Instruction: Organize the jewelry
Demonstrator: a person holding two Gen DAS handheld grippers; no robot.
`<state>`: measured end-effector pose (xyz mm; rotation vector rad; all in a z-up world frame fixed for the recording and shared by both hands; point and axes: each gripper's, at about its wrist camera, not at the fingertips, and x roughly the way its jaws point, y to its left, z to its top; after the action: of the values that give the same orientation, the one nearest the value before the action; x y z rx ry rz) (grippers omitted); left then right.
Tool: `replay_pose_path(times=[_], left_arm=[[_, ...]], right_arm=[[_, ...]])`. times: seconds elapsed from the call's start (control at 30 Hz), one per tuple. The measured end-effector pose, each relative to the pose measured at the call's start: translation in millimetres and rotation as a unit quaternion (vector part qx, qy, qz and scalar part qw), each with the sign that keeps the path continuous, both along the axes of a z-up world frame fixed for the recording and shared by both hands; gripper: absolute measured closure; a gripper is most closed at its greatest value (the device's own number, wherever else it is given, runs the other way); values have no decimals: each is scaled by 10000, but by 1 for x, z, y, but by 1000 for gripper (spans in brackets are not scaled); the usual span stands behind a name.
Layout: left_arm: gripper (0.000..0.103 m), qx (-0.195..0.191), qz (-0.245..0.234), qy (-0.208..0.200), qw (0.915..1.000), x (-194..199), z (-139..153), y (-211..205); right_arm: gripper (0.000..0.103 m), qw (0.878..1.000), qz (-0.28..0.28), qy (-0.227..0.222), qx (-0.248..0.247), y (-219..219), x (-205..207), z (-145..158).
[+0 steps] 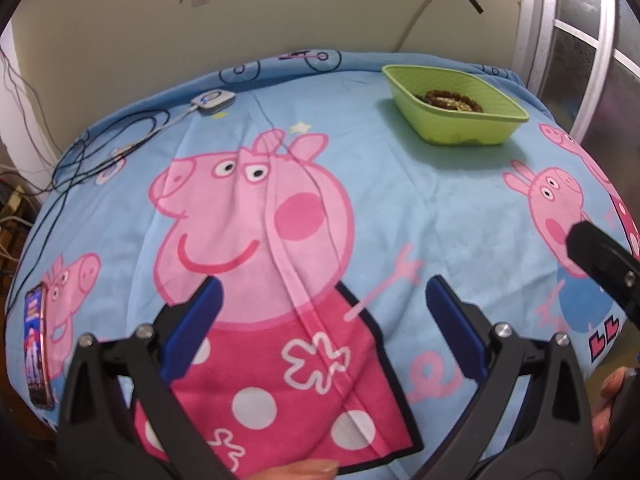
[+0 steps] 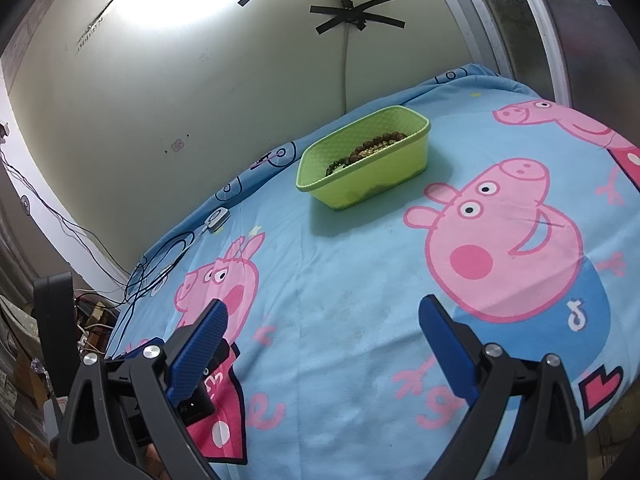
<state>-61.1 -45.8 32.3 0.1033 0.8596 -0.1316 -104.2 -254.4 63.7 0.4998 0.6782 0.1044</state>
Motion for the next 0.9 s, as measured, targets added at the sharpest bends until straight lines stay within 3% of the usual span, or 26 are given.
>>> replay_pose_path(times=[0.13, 0.3, 0.53, 0.77, 0.9], left_arm=[[6, -32, 38, 26, 10000, 9, 1, 5], [6, -180, 130, -36, 9997, 37, 6, 16], [6, -66, 368, -226, 9990, 91, -6, 30], [6, -60, 622, 236, 9978, 123, -39, 48], [6, -90, 659, 245, 9975, 124, -40, 50]], right_arm=[[24, 9997, 52, 21, -227, 4, 8, 2], [24, 9940, 263, 82, -1059, 21, 44, 3], [24, 9847, 160, 617, -1621, 28, 110, -19], [24, 9758, -33, 1200, -1825, 26, 140, -47], [18, 9658, 24, 1327, -2227, 36, 147, -54]])
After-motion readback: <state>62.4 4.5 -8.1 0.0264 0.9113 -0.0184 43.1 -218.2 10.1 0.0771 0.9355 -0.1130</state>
